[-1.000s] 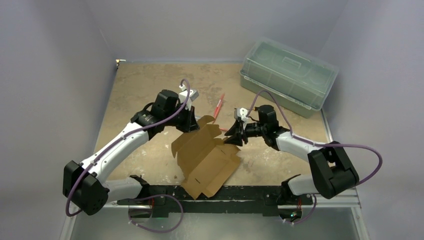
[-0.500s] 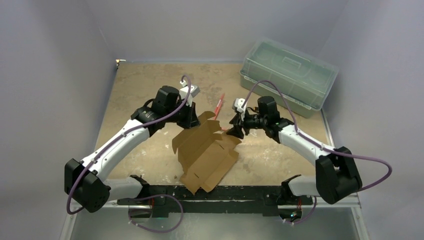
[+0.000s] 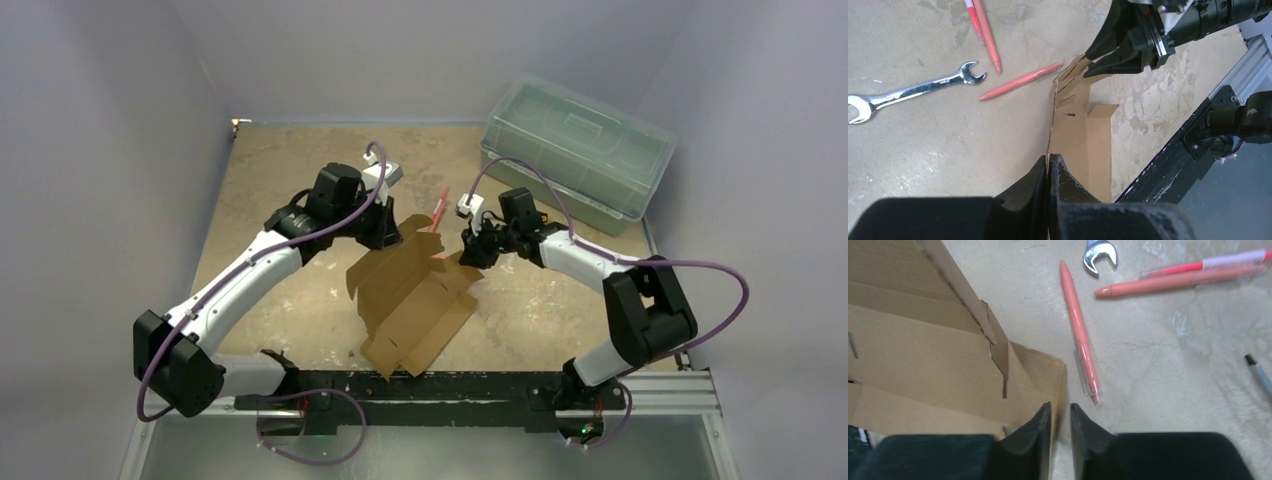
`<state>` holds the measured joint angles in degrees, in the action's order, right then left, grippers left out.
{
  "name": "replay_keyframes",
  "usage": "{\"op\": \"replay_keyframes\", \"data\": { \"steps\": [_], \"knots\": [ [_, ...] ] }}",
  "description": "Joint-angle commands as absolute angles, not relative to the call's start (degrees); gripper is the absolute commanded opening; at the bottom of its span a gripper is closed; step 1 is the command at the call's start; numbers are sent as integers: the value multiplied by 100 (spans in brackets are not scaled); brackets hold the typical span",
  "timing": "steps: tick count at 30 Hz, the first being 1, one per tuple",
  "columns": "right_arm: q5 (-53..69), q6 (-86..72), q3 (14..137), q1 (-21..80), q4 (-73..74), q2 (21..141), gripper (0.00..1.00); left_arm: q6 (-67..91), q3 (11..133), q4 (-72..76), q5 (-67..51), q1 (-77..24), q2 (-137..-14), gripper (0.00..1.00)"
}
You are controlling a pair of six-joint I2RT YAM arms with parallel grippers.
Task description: Fold the paper box
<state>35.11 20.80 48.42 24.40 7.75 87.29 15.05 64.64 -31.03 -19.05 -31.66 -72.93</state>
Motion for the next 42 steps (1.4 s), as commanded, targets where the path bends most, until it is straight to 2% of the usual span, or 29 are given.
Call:
{"op": "replay_keyframes", "data": {
  "steps": [1, 2, 3, 7, 16, 27, 33, 42],
  "knots": [
    [3336, 1811, 5203, 2484, 712, 8791, 10, 1274, 6770, -3064, -1752, -3189, -7409, 0],
    [3347, 1789, 5199, 2482, 693, 8804, 2, 1256, 6802, -3063, -1691, -3190, -7436, 0],
    [3347, 1762, 5188, 2486, 626, 8794, 0, 1247, 6826, -3040, -1642, -3190, -7467, 0],
    [3365, 1392, 4933, 2482, -60, 8587, 0, 1177, 7006, -2890, -1406, -3190, -7629, 0],
    [2175, 513, 2949, 2481, -3693, 7236, 0, 1013, 7183, -2234, -1238, -3190, -8048, 0],
    [2201, 64, 2474, 2479, -5435, 7650, 0, 394, 7170, -1401, -592, -3190, -8157, 0],
    [2222, -113, 2307, 2476, -5764, 7655, 0, 153, 7329, -1268, -603, -3190, -8092, 0],
    [1712, -92, 2572, 2487, -5264, 8016, 0, -293, 7622, -1498, -950, -3270, -7966, 0]
  ]
}}
